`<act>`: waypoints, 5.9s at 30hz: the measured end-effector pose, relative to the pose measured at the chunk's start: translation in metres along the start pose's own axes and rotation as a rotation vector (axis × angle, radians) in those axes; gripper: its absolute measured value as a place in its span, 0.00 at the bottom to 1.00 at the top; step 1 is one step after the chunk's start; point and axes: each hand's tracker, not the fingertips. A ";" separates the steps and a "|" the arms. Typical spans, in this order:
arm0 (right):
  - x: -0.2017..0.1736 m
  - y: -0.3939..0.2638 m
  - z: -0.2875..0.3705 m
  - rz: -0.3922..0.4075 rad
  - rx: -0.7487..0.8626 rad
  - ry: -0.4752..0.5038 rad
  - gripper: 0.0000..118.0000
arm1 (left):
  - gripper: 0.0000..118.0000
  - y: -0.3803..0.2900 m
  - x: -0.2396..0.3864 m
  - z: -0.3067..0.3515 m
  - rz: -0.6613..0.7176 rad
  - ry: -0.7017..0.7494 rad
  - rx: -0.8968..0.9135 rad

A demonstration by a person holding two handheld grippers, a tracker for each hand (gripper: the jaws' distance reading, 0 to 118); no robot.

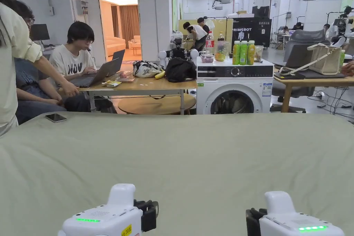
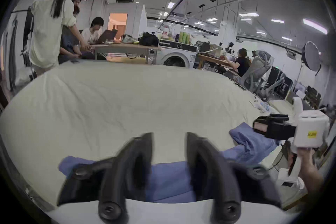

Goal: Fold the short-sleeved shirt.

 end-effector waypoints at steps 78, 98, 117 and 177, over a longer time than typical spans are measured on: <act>0.042 -0.056 0.058 -0.186 -0.049 0.146 0.00 | 0.00 -0.022 -0.014 -0.073 0.550 -0.401 -0.249; 0.021 -0.053 0.040 -0.129 -0.087 0.161 0.00 | 0.51 -0.028 -0.096 -0.013 0.526 -0.232 -0.190; 0.027 -0.049 0.041 -0.147 -0.101 0.144 0.00 | 0.07 -0.045 -0.118 -0.005 0.872 -0.364 -0.076; 0.010 -0.046 -0.042 -0.069 -0.334 0.168 0.00 | 0.47 -0.051 -0.026 -0.062 0.603 -0.444 -0.265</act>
